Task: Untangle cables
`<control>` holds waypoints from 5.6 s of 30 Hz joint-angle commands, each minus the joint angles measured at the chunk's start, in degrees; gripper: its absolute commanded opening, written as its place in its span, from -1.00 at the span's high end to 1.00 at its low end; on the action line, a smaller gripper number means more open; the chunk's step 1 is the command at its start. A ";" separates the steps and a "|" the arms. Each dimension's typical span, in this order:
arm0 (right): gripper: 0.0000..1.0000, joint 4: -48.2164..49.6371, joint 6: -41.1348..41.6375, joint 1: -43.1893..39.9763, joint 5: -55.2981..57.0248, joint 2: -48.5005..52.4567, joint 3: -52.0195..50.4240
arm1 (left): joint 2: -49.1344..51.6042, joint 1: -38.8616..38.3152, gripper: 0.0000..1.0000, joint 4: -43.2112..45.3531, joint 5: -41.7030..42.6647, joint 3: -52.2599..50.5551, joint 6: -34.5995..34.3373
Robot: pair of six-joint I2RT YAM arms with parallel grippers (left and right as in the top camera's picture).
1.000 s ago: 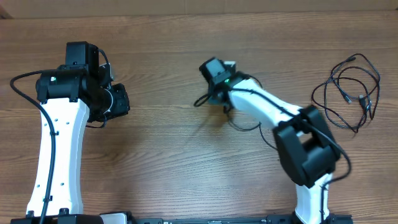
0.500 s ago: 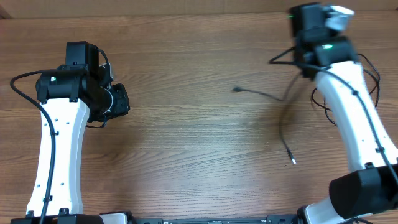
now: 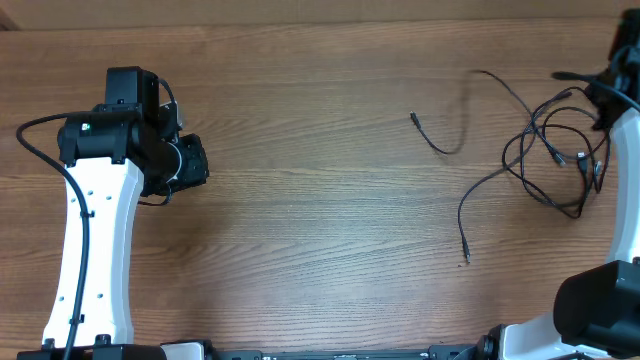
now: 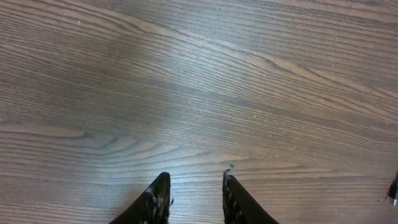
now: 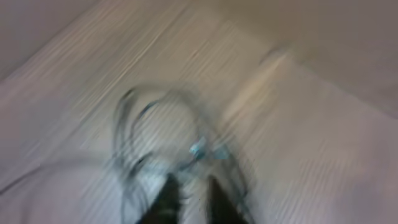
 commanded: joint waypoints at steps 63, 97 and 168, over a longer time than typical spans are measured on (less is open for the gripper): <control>0.92 -11.72 0.48 -6.93 -7.67 5.35 13.40 | -0.76 -0.07 0.43 0.39 2.16 0.66 0.28; -0.68 -5.51 -9.22 8.92 -30.88 5.38 -25.33 | -0.76 -0.07 0.43 0.76 2.14 0.66 0.50; -0.76 -7.52 -22.08 10.71 -35.52 5.44 -8.22 | -0.76 -0.07 0.40 1.64 2.16 0.66 0.46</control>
